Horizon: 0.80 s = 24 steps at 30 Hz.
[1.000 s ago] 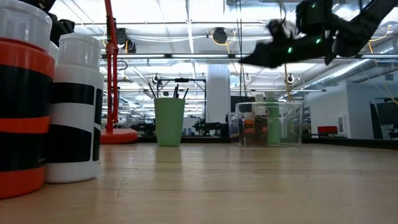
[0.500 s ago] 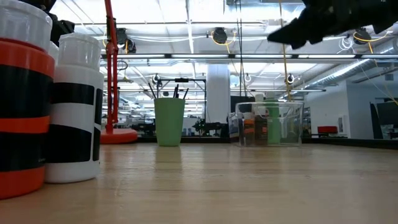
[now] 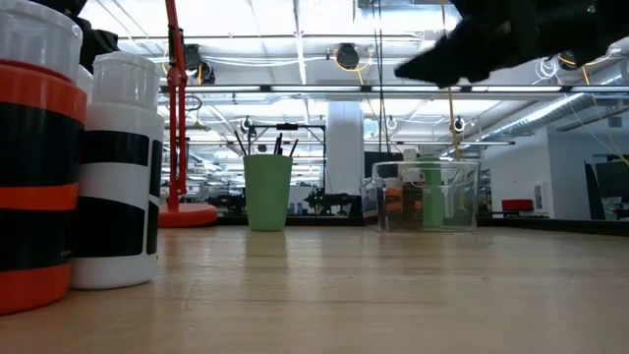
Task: Pick & Place Paint Supplies
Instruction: Put the white pant bottle into the transparent bin
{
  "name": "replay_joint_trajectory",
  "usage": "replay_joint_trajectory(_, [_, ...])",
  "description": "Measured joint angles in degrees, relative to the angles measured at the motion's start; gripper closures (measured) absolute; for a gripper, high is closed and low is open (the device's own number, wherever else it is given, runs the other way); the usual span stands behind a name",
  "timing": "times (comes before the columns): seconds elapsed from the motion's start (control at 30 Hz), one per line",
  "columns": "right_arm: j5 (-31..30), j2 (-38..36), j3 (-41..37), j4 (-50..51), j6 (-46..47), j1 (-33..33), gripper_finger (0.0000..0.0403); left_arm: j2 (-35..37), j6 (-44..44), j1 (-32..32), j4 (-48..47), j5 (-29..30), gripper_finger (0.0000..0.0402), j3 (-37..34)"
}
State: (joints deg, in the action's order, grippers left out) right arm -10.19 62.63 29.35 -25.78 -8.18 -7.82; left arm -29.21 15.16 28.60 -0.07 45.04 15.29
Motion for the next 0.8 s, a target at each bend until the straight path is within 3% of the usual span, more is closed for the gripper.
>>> replay_joint_trajectory(0.2, [12.84,13.26,1.62,-20.0,-0.74,-1.41,0.0371,-0.02,0.09,0.0,-0.18,-0.02,0.0382,0.0])
replay_joint_trajectory(0.37, [21.17,23.52,10.45,-17.17,1.36,-1.24,0.0373,-0.02,0.0,-0.01,-0.18,-0.04,0.0382,0.0])
replay_joint_trajectory(0.47, [28.13,30.77,17.67,-14.07,1.45,-1.52,0.0357,-0.02,0.15,-0.02,-0.2,-0.04,0.0382,0.0])
replay_joint_trajectory(0.8, [37.35,49.21,36.92,-14.39,3.57,-2.26,0.0245,-0.02,-0.31,-0.02,-1.6,-0.05,0.0382,0.0])
